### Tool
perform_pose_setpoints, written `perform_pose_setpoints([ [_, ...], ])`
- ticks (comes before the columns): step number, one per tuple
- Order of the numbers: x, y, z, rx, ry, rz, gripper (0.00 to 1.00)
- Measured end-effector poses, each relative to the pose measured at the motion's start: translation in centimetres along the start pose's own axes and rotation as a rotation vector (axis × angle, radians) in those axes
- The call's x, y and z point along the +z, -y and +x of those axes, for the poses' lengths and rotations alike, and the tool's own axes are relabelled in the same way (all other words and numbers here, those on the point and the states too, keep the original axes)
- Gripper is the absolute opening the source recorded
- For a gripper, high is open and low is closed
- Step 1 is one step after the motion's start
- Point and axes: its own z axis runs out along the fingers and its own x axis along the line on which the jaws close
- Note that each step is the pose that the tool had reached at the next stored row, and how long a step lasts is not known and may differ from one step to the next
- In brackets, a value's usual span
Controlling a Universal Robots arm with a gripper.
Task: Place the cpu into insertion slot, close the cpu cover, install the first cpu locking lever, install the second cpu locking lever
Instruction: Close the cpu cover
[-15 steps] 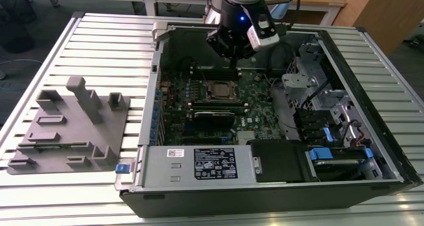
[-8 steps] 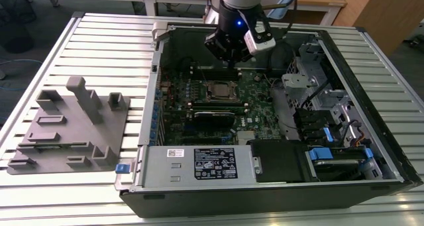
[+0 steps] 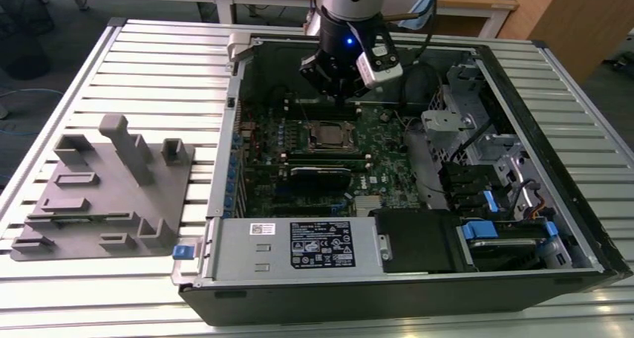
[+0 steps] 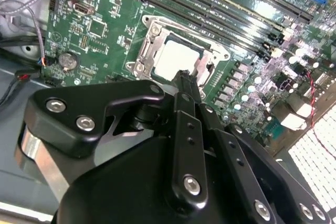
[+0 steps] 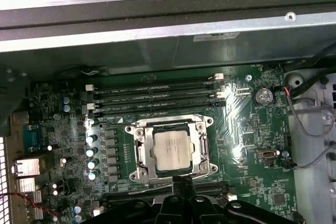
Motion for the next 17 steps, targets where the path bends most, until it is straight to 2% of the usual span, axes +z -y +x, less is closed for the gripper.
perform_pose_setpoints([
  [5, 0.05, 0.0, 0.05, 0.0, 0.0002, -0.0003, 0.1],
  [9, 0.24, 0.06, 0.49, 0.0, 0.0001, 0.0, 0.1],
  [14, 0.25, 0.06, 0.5, 0.0, 0.0001, 0.0, 0.1],
  [17, 0.59, 0.07, 0.51, 0.0, 0.0001, -0.0002, 0.1],
])
